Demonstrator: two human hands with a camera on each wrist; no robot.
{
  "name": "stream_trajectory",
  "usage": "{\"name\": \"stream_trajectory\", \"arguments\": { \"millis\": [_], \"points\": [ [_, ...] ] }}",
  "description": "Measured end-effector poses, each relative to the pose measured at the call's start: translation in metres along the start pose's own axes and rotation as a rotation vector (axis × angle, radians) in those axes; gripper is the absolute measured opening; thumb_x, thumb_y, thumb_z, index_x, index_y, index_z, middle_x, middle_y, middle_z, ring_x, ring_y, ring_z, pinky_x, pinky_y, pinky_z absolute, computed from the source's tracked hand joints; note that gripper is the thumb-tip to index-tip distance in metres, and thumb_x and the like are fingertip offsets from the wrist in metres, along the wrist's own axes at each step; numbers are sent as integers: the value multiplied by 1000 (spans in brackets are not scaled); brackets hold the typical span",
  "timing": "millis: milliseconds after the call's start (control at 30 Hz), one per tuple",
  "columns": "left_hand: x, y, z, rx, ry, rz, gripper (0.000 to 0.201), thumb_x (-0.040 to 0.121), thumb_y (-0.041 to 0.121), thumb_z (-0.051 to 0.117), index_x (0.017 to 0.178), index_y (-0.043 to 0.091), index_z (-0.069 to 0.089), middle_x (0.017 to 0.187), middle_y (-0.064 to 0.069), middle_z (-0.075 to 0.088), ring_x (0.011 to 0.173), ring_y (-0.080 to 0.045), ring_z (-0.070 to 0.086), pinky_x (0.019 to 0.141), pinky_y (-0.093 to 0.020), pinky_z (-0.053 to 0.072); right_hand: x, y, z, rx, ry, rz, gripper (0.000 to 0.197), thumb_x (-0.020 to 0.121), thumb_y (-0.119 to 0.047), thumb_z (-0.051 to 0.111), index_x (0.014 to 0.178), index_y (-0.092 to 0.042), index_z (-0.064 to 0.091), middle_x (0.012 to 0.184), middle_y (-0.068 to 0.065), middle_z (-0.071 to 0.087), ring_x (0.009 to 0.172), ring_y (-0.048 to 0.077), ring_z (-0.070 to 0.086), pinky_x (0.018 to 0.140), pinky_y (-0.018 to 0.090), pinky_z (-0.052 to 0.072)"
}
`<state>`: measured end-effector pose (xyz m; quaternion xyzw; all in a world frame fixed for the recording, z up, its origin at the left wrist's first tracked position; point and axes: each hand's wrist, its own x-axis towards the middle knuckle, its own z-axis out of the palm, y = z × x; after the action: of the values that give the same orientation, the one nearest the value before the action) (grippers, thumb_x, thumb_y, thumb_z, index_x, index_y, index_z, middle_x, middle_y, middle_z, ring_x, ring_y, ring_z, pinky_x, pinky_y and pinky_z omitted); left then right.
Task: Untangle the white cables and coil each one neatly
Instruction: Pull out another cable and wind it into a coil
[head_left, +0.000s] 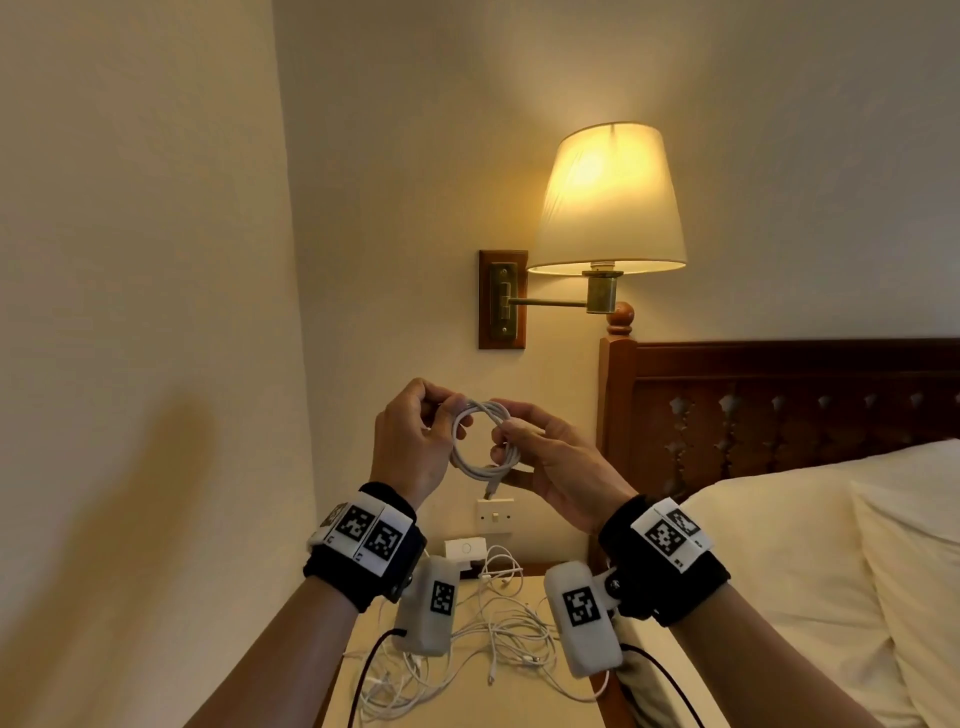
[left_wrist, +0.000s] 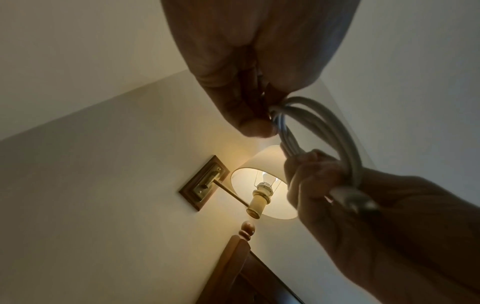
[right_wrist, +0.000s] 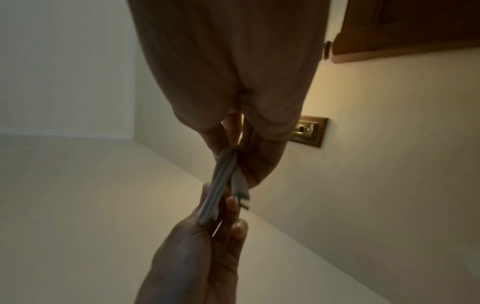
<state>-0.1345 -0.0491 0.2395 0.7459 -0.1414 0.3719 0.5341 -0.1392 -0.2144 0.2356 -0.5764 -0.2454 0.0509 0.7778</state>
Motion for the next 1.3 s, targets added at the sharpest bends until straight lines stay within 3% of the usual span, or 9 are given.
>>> {"name": "stream_trajectory", "arguments": {
  "millis": [133,267,367,533,800,967,1033,1167,1300],
  "points": [
    [-2,1,0,-3,14,27,10,92,22,61,95,12,61,79,2,70,64,-5,66,45,-18,51,-2,1,1,-213,74,-99,26,101,-12,46,120,-16,64,82,3,59,70,13,55,68,26,50],
    [2,0,-7,26,9,101,9,91,21,62,95,13,63,82,1,70,70,-10,68,44,-18,50,-4,-2,0,-376,73,-188,27,100,-13,48,119,-21,65,85,4,62,74,18,53,70,31,48],
    [3,-3,-11,-1,-5,125,6,91,20,62,93,14,63,83,-1,70,73,-14,67,45,-25,53,-4,-8,-1,-443,57,-216,28,100,-12,48,123,-17,63,85,4,63,73,17,54,71,30,50],
    [0,-9,-19,-160,-223,-27,5,91,18,62,95,14,62,89,-6,72,83,-22,68,60,-36,59,0,-13,-6,-506,42,-246,26,98,-8,51,120,-11,65,86,5,67,70,15,57,67,23,50],
    [-1,-10,-8,25,-321,-138,15,90,19,65,105,19,64,101,5,69,100,-9,63,94,-34,52,13,-1,-12,-746,90,-289,27,94,-3,57,118,-10,68,86,1,71,68,10,60,67,23,52],
    [-4,-2,-14,107,-394,-72,17,92,20,63,108,17,68,91,4,71,87,-14,65,79,-31,55,10,-4,-13,-726,68,-282,24,95,-7,57,117,-10,67,88,2,71,71,12,61,70,25,54],
    [-5,-1,-16,55,-438,-160,16,95,20,58,108,15,68,87,5,68,78,-12,60,67,-23,47,8,-5,-13,-749,39,-291,23,95,-9,57,116,-11,67,87,-1,71,71,10,62,71,25,54],
    [-9,-2,-19,-269,-500,-424,19,96,20,56,104,8,68,75,4,61,66,-10,46,60,-23,40,9,-8,-14,-769,43,-309,21,93,-13,60,112,-11,67,83,-5,71,72,10,63,72,24,55],
    [-11,-3,-19,-384,-529,-498,26,98,22,53,108,2,66,83,-7,56,63,-11,43,58,-25,37,11,-10,-17,-852,40,-328,19,93,-15,61,110,-13,70,87,-1,74,76,16,66,74,26,55]
  ]
}}
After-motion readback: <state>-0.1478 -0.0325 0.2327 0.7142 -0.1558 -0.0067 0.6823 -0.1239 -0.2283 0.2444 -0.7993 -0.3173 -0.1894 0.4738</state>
